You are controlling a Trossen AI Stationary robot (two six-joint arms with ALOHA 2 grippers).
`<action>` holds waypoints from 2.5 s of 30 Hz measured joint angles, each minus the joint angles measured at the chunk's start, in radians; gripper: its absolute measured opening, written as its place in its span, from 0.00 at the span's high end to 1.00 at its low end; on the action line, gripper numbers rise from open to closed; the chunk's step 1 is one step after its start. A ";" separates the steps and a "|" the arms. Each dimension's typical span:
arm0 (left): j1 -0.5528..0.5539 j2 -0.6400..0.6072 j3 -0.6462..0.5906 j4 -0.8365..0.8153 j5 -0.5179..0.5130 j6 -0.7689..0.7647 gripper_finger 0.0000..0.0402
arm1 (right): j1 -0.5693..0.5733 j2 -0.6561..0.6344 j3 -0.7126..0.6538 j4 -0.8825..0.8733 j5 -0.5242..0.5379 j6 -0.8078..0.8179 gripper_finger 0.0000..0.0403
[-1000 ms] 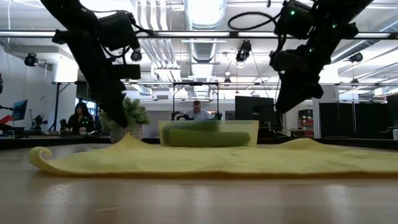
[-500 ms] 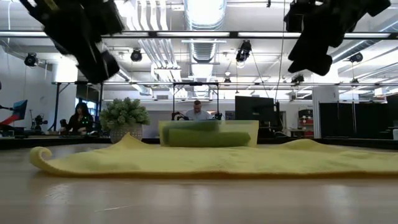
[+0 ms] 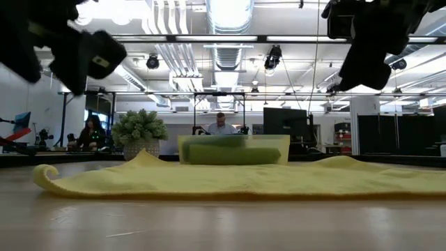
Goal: Fold microfiber towels
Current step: Fold the yellow towel
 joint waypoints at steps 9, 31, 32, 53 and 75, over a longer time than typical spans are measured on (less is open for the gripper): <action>0.000 0.207 0.083 -0.002 0.028 -0.001 0.60 | 0.086 0.057 0.000 0.053 0.000 0.099 0.68; 0.007 0.233 0.004 0.050 0.060 -0.002 0.60 | 0.172 0.063 0.000 0.067 0.001 0.188 0.68; 0.007 0.237 0.004 0.054 0.060 -0.002 0.60 | 0.173 0.063 0.000 0.067 0.001 0.191 0.68; 0.014 0.357 0.087 0.061 0.109 -0.002 0.98 | 0.207 0.063 0.000 0.065 0.001 0.239 0.68; 0.014 0.354 0.091 0.040 0.128 0.000 1.00 | 0.401 0.281 0.044 0.200 -0.027 -0.246 0.68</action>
